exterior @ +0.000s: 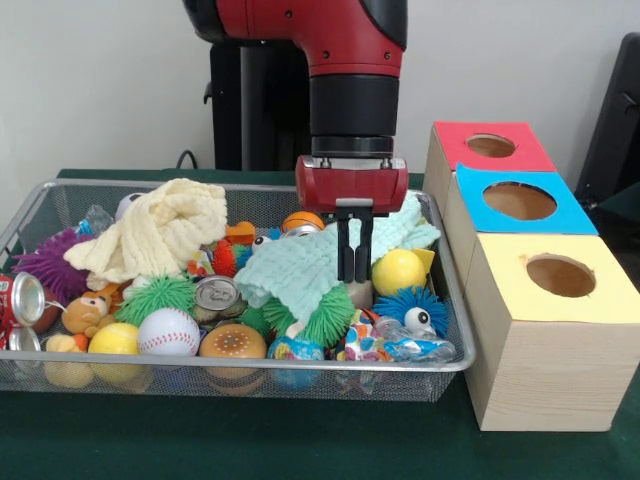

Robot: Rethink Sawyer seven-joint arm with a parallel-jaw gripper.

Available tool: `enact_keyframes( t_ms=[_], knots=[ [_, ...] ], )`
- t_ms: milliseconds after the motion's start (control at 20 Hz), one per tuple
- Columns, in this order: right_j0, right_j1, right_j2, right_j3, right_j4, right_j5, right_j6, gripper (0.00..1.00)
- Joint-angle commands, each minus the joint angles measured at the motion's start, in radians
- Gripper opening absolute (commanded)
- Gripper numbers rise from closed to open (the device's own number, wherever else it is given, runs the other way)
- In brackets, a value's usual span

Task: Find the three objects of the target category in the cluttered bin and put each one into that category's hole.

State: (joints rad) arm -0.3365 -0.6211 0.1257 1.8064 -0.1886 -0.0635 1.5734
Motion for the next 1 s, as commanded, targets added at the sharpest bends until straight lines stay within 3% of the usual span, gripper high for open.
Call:
enact_keyframes(
  t_ms=[50, 200, 250, 800, 1000],
  knots=[
    [-0.036, 0.024, 0.143, -0.025, -0.033, -0.014, 0.138, 0.0],
    [-0.046, 0.022, 0.154, -0.03, -0.031, 0.004, 0.129, 0.0],
    [-0.048, 0.023, 0.157, -0.034, -0.031, 0.004, 0.126, 1.0],
    [-0.106, 0.039, 0.235, -0.042, -0.069, 0.005, 0.091, 1.0],
    [-0.166, 0.069, 0.306, -0.067, -0.113, 0.009, 0.057, 1.0]
  ],
)
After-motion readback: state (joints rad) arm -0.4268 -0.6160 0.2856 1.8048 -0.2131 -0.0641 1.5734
